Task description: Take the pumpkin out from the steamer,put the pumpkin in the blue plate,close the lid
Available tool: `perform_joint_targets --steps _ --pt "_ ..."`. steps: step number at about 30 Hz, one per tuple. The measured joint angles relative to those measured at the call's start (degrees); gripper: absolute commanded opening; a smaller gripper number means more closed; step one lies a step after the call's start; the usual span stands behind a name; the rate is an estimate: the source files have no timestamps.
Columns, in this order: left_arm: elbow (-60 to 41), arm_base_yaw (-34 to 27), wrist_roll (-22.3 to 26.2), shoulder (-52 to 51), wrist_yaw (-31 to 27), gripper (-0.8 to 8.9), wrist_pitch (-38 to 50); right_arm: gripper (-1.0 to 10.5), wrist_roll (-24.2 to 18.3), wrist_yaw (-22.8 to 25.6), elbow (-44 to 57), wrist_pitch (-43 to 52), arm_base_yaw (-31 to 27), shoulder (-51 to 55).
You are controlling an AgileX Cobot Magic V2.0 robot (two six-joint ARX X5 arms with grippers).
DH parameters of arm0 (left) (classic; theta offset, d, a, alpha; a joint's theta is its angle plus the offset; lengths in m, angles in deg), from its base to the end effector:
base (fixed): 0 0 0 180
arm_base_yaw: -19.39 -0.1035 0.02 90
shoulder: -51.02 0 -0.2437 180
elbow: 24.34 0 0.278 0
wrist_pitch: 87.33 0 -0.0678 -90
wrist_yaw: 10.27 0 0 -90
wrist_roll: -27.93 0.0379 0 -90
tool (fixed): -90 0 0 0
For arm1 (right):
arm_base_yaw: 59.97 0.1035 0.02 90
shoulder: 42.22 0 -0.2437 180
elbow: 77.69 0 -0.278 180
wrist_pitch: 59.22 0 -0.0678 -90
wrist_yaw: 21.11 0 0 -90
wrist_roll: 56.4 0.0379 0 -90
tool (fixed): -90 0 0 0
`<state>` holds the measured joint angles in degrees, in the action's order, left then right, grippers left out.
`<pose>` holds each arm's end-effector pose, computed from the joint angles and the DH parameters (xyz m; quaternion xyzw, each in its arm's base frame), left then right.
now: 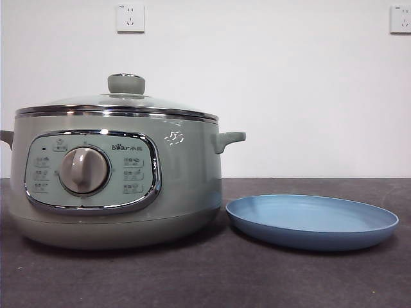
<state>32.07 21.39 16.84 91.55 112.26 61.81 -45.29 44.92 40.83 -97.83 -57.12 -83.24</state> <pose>0.1977 -0.0273 0.3122 -0.1256 0.1536 -0.2807 0.9390 0.1929 0.0250 0.3287 0.1218 0.1765 0.2129 0.9533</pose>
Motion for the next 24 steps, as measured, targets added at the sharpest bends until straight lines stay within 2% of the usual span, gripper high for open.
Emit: perform_joint_targets --steps 2,3,5,11,16,24 --pt "0.0 0.0 0.0 0.0 0.0 3.67 0.0 4.0 0.0 0.0 0.0 -0.3 0.0 -0.5" --pt "0.0 0.0 0.0 0.0 0.0 3.91 0.0 4.4 0.0 0.0 0.0 -0.6 0.0 -0.7" --pt "0.0 0.0 0.0 0.0 0.0 3.9 0.0 4.8 0.1 0.0 0.0 -1.3 0.0 -1.0" --pt "0.7 0.0 -0.7 1.6 0.1 3.9 -0.5 4.8 0.2 0.0 0.0 -3.0 0.0 -1.5" --pt "6.5 2.0 0.6 8.0 -0.8 3.9 -5.0 4.8 0.2 0.0 0.0 -3.8 0.7 -1.7" --pt "18.9 10.8 7.8 19.1 -11.1 3.89 -13.7 4.8 0.2 0.0 0.0 -4.9 1.3 -1.8"
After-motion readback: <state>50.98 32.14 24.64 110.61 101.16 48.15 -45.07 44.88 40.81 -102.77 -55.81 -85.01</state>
